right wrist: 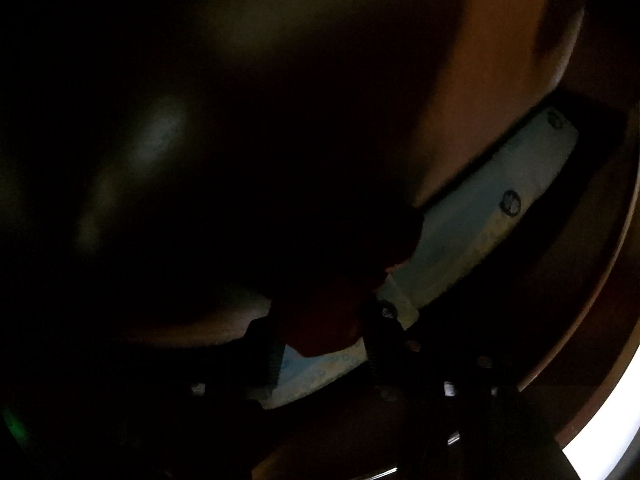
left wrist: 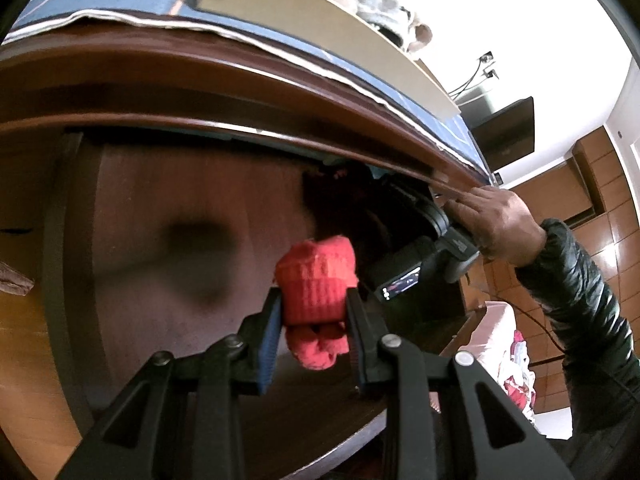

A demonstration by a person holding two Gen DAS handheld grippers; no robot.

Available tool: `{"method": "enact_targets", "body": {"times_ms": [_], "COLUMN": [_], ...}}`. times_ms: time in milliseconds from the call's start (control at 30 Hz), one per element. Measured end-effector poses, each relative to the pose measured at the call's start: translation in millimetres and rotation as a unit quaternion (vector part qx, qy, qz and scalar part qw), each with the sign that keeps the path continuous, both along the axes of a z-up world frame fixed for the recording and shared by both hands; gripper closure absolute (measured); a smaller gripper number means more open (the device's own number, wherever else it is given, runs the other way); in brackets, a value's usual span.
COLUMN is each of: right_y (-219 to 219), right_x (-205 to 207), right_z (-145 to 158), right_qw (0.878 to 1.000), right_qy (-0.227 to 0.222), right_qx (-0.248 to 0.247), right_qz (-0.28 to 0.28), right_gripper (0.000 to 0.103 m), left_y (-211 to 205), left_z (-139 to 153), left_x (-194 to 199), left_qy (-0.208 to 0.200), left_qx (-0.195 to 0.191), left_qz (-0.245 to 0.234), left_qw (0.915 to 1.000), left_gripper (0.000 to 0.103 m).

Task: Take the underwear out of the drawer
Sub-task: 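Reach into the drawer with the right gripper and grasp the dark red sock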

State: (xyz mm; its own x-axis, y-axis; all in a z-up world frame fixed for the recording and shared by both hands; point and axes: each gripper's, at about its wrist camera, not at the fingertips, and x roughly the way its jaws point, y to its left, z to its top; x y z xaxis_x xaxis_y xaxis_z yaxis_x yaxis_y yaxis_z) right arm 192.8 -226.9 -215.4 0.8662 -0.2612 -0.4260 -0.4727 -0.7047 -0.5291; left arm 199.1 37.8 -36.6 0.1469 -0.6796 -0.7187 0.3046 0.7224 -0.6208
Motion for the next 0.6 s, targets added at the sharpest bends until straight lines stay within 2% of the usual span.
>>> {"method": "enact_targets", "body": {"times_ms": [100,167,233,467,533,600], "right_y": [0.7,3.8,17.1,34.7,50.0,59.3], "right_x": [-5.8,-12.8,2.9,-24.5,-39.0,-44.1], "right_z": [8.3,19.5,27.5,63.5,84.1,105.2], "right_qw": [1.000,0.999,0.998,0.990,0.983,0.971], "right_qy": [-0.006,-0.007,-0.011,-0.017,-0.018,-0.020], "right_qx": [0.015,0.039,0.058,0.140,0.178,0.224], "right_qz": [-0.003,-0.007,-0.009,-0.019,-0.042,-0.080], "right_gripper": [0.077,0.078,0.078,0.078,0.078,0.078], "left_y": [0.2,1.3,2.0,1.0,2.6,4.6], "left_z": [0.4,1.4,3.6,8.6,10.8,13.0], "left_x": [-0.3,-0.4,-0.7,-4.7,-6.2,-7.7], "left_qy": [0.000,-0.001,-0.003,-0.009,-0.011,-0.014], "left_qx": [-0.001,-0.002,-0.002,-0.002,-0.004,-0.003], "left_qz": [0.000,0.001,0.002,0.002,0.002,0.006], "left_qw": [1.0000,1.0000,1.0000,1.0000,0.9999,0.9999], "left_gripper": [0.075,0.075,0.075,0.075,0.075,0.075]}}
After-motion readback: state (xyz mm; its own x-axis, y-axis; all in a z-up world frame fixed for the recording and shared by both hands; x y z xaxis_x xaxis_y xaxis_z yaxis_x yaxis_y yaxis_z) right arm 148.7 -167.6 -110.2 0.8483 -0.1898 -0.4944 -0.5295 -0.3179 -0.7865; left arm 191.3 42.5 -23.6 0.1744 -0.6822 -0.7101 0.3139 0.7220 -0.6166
